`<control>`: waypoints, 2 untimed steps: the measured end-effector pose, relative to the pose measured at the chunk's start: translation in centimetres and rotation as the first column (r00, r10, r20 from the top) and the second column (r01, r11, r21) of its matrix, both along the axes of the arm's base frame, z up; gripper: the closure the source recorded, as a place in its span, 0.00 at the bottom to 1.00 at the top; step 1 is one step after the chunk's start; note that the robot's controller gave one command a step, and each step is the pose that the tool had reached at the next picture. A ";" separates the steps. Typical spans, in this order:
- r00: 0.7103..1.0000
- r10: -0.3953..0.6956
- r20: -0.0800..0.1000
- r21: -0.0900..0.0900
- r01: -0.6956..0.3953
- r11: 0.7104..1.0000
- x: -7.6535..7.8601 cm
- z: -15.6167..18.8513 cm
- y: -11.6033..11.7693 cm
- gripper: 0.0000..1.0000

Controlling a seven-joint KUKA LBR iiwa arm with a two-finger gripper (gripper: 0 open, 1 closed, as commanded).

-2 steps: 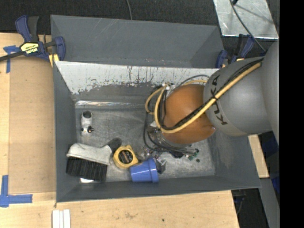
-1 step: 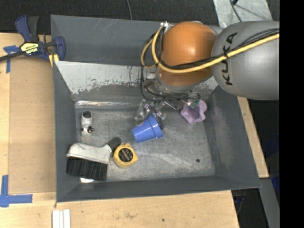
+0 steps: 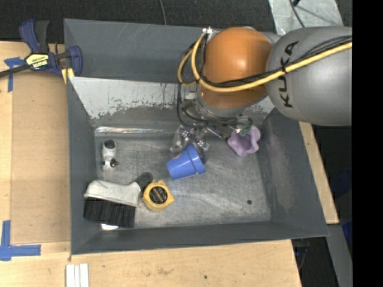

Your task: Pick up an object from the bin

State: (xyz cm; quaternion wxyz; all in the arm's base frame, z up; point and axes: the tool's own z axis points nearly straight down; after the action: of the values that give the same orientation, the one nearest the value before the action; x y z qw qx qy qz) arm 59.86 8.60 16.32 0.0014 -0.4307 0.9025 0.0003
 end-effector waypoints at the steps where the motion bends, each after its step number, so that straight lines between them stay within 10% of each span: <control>1: 1.000 0.000 -0.001 0.000 0.000 1.000 0.0 0.0 0.0 1.00; 2: 1.000 -0.001 -0.001 -0.001 0.001 1.000 0.0 0.0 0.0 1.00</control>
Offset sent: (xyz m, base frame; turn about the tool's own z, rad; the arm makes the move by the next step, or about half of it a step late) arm 0.0000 0.0000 0.0000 0.0000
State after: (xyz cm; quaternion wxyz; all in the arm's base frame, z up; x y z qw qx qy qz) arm 59.85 8.58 16.32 0.0008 -0.4301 0.9028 0.0003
